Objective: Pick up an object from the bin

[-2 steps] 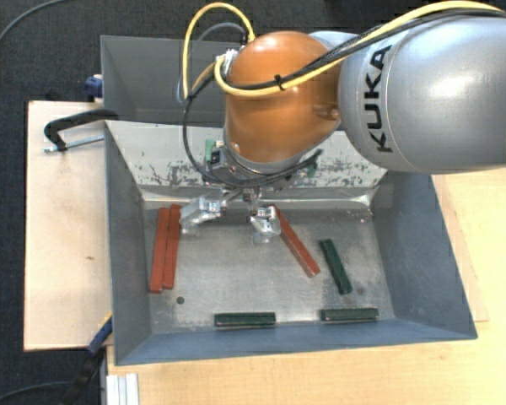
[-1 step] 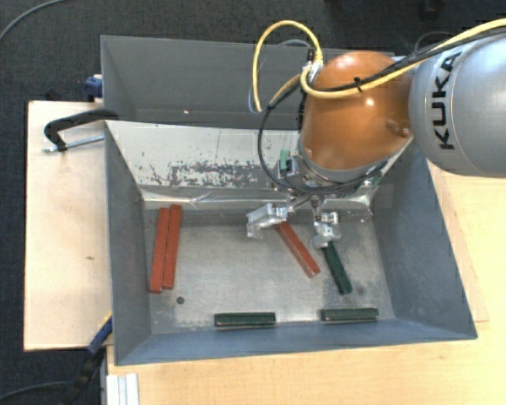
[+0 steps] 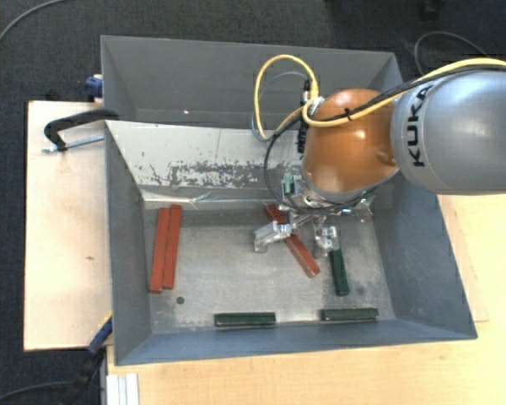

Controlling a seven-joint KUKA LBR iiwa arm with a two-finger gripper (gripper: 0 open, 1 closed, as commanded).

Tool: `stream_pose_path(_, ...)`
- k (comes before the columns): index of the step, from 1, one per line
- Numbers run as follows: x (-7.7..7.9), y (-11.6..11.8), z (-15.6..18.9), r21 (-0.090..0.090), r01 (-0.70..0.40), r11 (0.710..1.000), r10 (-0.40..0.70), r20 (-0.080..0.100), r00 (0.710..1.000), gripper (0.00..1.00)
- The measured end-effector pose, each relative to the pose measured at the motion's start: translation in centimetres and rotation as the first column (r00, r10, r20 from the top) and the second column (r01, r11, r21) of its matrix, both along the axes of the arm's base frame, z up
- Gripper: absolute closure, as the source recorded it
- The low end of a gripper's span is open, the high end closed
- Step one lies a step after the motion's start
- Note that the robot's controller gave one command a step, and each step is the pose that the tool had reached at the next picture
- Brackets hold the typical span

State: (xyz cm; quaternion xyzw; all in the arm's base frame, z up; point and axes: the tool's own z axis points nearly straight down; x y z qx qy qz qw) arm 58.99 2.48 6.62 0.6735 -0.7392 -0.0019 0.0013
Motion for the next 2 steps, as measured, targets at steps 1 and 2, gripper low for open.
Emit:
stream_pose_path(1,0.1,0.2,0.5,0.002,-0.002,1.000,0.002,0.005,1.000,1.00)
stream_pose_path(2,-2.4,-1.5,16.5,-0.002,-0.229,0.973,0.229,0.017,0.973,1.00)
